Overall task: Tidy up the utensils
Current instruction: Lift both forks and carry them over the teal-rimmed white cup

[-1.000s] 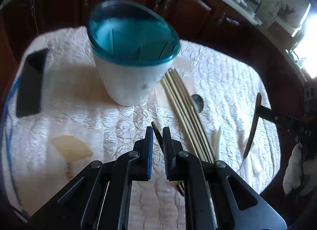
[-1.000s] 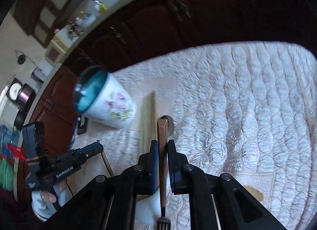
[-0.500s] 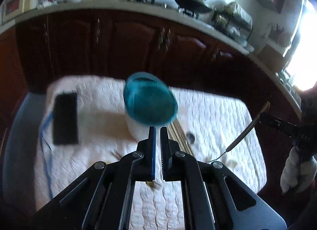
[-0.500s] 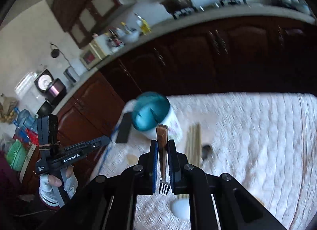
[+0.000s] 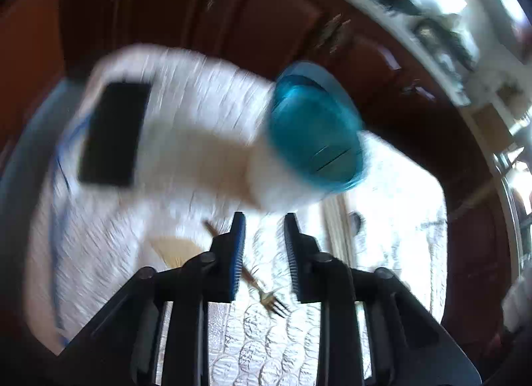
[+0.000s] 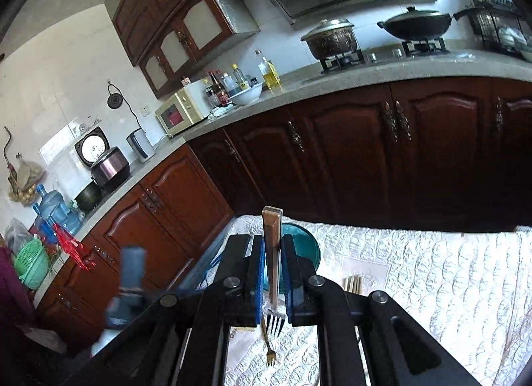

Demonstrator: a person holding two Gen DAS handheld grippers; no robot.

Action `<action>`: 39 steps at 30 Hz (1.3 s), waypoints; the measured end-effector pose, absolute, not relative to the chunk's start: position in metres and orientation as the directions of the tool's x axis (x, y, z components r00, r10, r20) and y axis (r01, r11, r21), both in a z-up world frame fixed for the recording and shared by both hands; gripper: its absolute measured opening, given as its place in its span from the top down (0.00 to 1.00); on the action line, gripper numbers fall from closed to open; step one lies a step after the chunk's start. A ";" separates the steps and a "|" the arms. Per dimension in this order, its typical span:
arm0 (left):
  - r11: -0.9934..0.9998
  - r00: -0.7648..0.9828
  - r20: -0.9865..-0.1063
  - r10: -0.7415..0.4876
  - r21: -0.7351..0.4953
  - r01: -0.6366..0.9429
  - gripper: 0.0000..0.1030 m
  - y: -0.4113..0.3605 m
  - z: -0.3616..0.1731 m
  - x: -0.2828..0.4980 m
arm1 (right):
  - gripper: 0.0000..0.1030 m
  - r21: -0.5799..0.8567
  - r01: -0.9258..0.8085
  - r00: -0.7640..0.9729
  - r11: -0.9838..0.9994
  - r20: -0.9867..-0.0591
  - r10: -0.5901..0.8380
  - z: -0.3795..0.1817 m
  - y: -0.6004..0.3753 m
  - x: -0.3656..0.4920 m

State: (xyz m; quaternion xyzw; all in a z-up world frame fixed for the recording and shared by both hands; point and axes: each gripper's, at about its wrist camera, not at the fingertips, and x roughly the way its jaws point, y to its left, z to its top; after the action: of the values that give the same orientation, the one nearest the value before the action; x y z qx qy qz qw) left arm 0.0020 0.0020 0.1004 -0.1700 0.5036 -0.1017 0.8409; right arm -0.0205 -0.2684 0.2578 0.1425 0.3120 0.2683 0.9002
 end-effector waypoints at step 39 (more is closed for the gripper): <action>0.928 0.648 -0.682 -0.340 -0.357 0.111 0.96 0.024 0.201 -0.028 | 0.91 0.425 -0.377 0.669 0.823 -0.489 0.559 0.246 -0.271 -0.016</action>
State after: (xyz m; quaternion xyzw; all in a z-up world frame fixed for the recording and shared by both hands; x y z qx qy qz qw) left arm -0.0284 0.0244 0.2007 -0.1431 0.4002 -0.1256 0.8964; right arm -0.0161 -0.2707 0.2462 0.1456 0.3131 0.2594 0.9019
